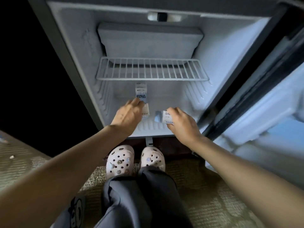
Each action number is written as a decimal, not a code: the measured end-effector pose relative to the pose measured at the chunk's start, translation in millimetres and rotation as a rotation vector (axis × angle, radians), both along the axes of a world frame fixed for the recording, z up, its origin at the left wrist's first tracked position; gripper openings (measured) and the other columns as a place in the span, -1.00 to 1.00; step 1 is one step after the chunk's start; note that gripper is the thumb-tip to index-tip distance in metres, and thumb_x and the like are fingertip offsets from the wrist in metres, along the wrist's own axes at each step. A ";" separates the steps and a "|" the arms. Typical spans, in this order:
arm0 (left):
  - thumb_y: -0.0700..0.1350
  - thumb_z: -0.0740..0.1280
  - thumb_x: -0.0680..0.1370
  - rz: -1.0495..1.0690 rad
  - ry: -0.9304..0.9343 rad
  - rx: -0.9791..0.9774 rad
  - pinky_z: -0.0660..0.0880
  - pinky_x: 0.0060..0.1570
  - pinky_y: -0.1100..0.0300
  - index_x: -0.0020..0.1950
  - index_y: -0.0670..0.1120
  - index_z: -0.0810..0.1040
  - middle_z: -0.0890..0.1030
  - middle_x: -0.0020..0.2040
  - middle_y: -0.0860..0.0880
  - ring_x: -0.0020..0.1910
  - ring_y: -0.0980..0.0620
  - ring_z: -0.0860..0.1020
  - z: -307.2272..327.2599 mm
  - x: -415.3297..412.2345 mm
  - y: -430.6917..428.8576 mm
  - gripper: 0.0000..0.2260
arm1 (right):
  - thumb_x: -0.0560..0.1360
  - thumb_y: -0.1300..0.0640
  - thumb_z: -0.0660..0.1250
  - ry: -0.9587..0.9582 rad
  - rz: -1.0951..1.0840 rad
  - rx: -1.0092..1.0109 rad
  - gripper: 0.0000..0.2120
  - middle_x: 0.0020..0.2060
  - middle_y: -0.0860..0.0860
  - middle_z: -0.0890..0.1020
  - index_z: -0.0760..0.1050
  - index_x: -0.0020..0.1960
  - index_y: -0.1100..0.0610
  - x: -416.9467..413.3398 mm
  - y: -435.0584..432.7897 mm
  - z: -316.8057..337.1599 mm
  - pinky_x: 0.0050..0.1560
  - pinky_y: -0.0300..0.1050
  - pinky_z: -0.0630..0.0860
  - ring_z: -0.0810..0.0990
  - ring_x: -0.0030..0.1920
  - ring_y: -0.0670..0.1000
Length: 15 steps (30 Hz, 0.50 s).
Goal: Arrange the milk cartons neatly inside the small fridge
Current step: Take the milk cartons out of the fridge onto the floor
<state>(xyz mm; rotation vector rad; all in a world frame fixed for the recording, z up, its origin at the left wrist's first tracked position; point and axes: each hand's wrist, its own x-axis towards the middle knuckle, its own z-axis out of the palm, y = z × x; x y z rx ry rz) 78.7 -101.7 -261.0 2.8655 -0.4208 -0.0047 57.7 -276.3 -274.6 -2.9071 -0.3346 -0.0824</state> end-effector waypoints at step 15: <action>-0.24 0.28 0.52 -0.336 -0.079 -0.073 0.48 -0.04 -0.01 0.02 -0.25 0.49 0.47 0.07 -0.16 0.04 -0.20 0.50 148.3 -187.9 -103.0 -0.88 | 0.40 0.25 0.38 -0.211 -0.293 0.164 -0.70 -0.01 0.21 0.59 0.47 0.11 0.27 -237.3 -91.4 118.3 -0.16 -0.03 0.44 0.58 -0.02 0.24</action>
